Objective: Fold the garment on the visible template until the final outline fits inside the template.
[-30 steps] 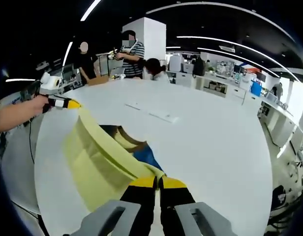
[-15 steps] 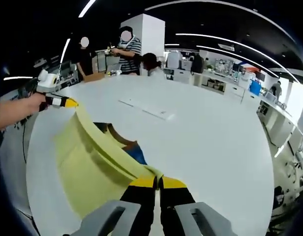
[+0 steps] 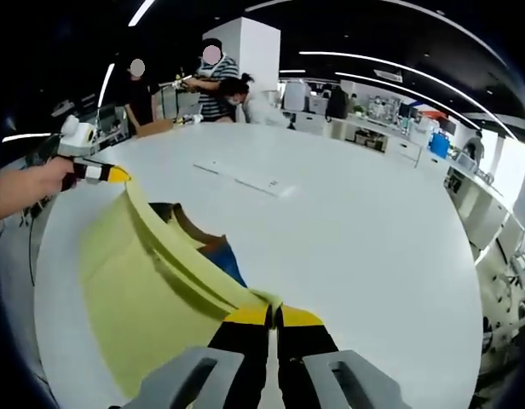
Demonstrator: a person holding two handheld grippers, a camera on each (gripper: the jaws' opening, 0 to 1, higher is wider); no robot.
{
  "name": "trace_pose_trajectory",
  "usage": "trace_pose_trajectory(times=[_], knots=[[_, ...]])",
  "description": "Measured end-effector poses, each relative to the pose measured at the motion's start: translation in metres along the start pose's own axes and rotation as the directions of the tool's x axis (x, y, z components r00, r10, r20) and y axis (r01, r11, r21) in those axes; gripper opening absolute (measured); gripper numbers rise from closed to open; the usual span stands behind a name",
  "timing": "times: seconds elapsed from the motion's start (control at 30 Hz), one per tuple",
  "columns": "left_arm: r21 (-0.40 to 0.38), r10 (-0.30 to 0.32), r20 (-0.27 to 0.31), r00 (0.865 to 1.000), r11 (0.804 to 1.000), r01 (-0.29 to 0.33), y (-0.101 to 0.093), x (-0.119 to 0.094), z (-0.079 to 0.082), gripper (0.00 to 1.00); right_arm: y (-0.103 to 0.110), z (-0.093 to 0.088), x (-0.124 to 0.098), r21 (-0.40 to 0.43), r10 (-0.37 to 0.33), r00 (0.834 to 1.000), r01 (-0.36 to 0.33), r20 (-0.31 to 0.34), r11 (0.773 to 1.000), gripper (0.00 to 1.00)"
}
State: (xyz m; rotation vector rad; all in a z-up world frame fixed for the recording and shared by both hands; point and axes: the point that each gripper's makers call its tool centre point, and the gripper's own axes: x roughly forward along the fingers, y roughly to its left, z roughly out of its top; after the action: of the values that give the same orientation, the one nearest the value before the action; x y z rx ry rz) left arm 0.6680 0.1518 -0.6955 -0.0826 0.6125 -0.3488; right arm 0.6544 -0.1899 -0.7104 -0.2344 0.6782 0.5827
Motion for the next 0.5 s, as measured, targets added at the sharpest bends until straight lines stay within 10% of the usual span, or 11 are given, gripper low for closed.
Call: trace_pose_trajectory(times=[0.5], knots=[[0.003, 0.022, -0.07, 0.997, 1.0, -0.022, 0.01, 0.02, -0.021, 0.0, -0.001, -0.019, 0.021, 0.005, -0.008, 0.997, 0.008, -0.07, 1.0, 0.0]])
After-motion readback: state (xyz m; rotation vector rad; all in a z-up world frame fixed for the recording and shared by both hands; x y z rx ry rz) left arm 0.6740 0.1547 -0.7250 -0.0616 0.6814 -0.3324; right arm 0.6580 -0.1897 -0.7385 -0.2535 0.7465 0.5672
